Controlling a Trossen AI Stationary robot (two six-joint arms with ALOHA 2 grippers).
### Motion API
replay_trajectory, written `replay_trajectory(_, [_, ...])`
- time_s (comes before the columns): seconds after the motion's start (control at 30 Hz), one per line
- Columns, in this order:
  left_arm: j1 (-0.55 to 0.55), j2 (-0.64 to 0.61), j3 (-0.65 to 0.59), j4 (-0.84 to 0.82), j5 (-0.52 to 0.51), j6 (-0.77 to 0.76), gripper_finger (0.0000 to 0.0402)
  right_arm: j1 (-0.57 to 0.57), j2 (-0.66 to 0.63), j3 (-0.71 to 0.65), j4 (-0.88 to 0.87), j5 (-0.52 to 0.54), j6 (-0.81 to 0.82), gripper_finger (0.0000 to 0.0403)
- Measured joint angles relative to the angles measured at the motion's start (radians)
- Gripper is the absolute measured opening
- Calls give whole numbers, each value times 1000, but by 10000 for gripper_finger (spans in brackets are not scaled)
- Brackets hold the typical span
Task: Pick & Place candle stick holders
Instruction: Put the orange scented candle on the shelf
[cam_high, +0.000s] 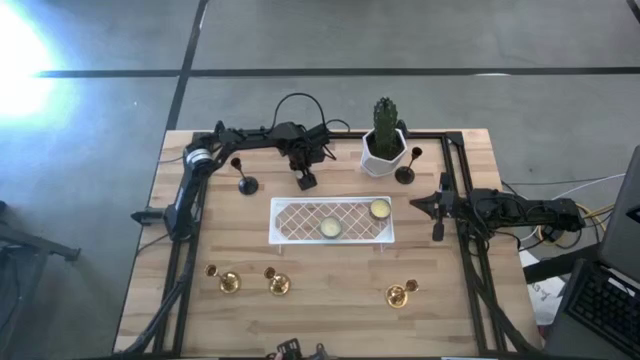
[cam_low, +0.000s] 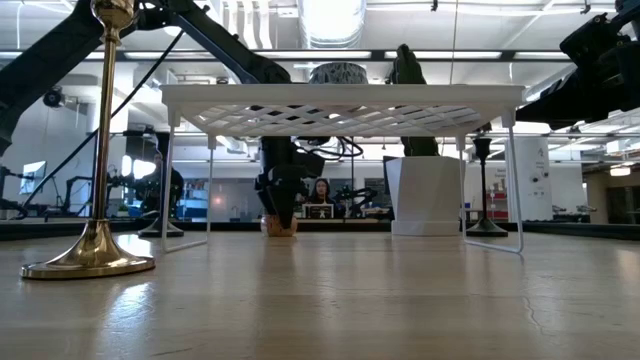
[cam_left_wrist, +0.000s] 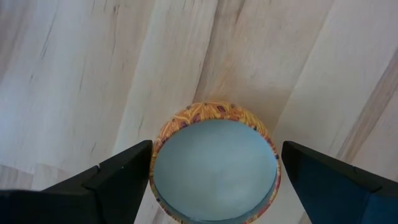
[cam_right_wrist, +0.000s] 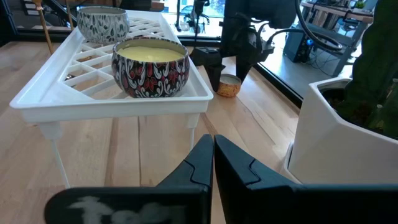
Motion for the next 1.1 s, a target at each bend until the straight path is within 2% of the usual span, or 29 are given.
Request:
replay_trajectory(0.37, [-3,0,-32,3,-1,8,347,0,0,0,0,0,0,8])
replay_trajectory(0.6, [-3,-5,-82,68,-4,19,342,0,0,0,0,0,0,8])
replay_trajectory(1.1, [-3,-2,-74,103,-2,20,342,0,0,0,0,0,0,8])
